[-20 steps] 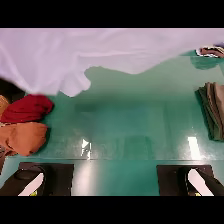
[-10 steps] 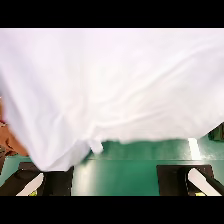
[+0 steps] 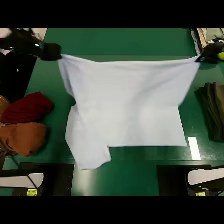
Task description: Fold the shirts.
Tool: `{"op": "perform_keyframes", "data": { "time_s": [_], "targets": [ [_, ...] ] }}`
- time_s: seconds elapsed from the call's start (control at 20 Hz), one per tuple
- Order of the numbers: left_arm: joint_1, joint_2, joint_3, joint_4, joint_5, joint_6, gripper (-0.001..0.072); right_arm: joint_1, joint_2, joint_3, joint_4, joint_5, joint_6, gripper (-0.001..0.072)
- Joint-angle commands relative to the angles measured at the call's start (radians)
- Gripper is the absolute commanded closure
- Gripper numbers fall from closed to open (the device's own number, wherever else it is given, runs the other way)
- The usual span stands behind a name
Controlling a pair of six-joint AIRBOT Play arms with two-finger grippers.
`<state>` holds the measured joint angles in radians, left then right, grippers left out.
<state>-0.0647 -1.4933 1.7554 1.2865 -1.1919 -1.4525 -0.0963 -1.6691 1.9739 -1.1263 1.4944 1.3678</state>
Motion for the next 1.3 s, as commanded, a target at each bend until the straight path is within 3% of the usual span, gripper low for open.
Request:
{"op": "perform_keyframes", "data": {
  "time_s": [0.0, 0.1, 0.2, 0.3, 0.55, 1.0, 1.25],
  "targets": [
    [0.001, -0.152, -0.01, 0.0, 0.224, 0.021, 0.068, 0.038, -0.138, 0.001, -0.016, -0.175, 0.045, 0.0694],
    [0.001, -0.16, -0.01, 0.007, 0.332, 0.021, 0.068, 0.038, -0.148, 0.001, -0.018, -0.255, 0.046, 0.0694],
    [0.001, -0.159, 0.01, 0.048, 0.341, 0.032, 0.068, 0.036, -0.138, 0.001, -0.021, -0.301, 0.045, 0.0694],
    [0.001, -0.159, 0.026, 0.053, 0.272, 0.073, 0.068, 0.03, -0.124, 0.001, -0.023, -0.29, 0.042, 0.0694],
    [0.001, -0.159, -0.051, 0.077, 0.036, 0.072, 0.0681, 0.03, -0.114, -0.043, -0.03, -0.151, -0.011, 0.0694],
    [0.001, -0.159, -0.239, 0.097, -0.082, 0.072, 0.0681, 0.031, 0.038, -0.524, -0.029, -0.288, -0.026, 0.0694],
    [0.001, -0.159, -0.28, 0.11, -0.143, 0.063, 0.0678, 0.033, 0.069, -0.628, -0.026, -0.3, -0.026, 0.0693]
  ]
}}
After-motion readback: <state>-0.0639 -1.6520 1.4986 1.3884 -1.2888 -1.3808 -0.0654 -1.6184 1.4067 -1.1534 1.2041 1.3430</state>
